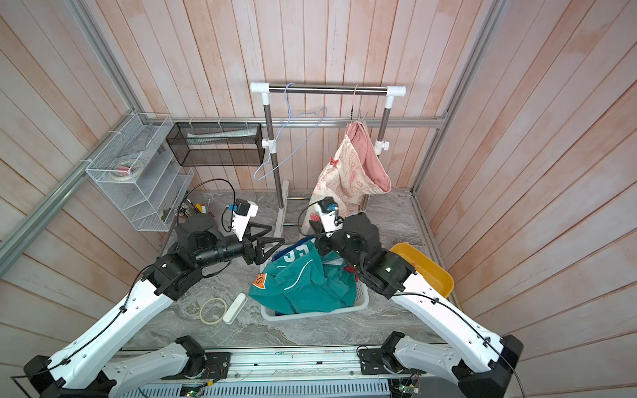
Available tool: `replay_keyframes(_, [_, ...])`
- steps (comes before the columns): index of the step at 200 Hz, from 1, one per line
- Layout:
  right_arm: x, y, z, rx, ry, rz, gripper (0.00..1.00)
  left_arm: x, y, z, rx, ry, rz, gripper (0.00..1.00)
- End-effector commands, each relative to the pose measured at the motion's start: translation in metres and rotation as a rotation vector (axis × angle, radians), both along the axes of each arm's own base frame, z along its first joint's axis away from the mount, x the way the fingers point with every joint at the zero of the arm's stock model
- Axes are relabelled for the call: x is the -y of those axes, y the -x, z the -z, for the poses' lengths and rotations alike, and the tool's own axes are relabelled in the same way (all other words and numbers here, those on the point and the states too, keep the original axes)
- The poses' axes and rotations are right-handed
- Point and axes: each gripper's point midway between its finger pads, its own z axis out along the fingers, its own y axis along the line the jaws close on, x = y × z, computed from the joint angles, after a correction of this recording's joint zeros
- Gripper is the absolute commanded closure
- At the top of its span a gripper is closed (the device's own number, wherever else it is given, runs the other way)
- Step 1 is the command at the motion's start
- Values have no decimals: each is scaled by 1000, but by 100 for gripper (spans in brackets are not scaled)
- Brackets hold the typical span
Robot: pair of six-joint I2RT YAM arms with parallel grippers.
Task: Remove the clothespins securing jackets to the hanger
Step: Place the clothespin in the storage box.
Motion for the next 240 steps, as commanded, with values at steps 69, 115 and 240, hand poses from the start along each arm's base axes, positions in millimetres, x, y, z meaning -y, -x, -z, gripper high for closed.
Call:
replay_keyframes(69, [228,-15,39,-232,-369,729,100,44,8,93,-10,-318,51,16])
replay_keyframes(115, [279,-26,127,-404,-531,838,100,53,4,126,-37,-420,61,27])
replay_keyframes(240, [352,-33,283,-651,-610,1116,84,66,11,148,-56,-415,112,80])
